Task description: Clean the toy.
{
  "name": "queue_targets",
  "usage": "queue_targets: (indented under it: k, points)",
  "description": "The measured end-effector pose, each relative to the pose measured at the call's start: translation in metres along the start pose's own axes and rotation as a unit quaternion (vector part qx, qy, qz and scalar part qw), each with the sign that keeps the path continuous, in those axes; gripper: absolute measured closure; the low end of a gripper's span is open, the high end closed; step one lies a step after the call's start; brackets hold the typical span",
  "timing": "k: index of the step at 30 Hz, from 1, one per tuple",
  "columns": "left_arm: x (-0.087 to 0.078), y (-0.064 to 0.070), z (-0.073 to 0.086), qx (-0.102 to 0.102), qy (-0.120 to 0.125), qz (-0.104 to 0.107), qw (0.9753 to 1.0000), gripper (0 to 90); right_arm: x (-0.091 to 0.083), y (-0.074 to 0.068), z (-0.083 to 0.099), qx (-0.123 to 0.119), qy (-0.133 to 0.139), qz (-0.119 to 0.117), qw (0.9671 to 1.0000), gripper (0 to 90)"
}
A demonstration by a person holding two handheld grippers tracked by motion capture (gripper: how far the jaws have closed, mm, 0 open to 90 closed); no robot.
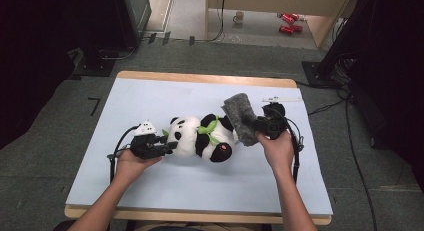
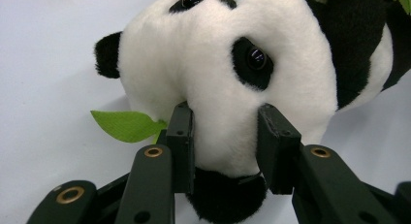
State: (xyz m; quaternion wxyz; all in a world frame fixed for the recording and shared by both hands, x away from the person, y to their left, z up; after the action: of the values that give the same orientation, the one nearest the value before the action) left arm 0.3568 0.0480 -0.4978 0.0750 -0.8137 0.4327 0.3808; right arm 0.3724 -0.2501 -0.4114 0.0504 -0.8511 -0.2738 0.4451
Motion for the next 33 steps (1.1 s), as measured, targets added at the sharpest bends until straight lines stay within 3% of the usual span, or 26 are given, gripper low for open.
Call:
queue_targets:
  k: [5,11,13,17,28,33]
  points:
    - [0.0,0.0,0.0,0.0,0.0,0.0,1.0,63.1,0.016,-0.029,-0.005,-0.023,-0.01,-0.036,0.999,79.6]
    - [0.0,0.0,0.001,0.003,-0.003,-0.001,1.0,63.1,0.044,-0.046,0.002,-0.049,-0.047,-0.053,0.9963,79.4]
    - [0.0,0.001,0.001,0.002,-0.004,-0.002,1.0,63.2,0.053,-0.044,0.008,-0.055,-0.063,-0.042,0.9956,79.3]
    - [0.001,0.001,0.0,0.003,-0.007,-0.006,1.0,63.5,0.056,-0.035,0.016,-0.046,-0.06,-0.048,0.996,79.3]
    - [0.0,0.002,0.0,-0.003,-0.018,-0.003,0.9998,63.6,0.051,-0.019,0.034,-0.055,-0.048,-0.045,0.9963,79.3]
    - [0.001,0.0,-0.001,-0.006,-0.021,0.001,0.9998,63.5,0.048,-0.009,0.044,-0.043,-0.049,-0.044,0.9969,79.3]
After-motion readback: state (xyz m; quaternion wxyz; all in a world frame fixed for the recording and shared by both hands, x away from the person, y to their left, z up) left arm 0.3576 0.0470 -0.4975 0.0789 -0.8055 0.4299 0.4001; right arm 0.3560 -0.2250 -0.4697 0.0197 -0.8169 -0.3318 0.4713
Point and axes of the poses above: each handheld gripper's, and its own axes: x roughly forward along the jaws, z roughly out of its underside, y roughly to its right, the point moved 7 cm from there along x, roughly forward along the jaws, and after that the axes turned 10 degrees about -y, right-handed, at the moved point
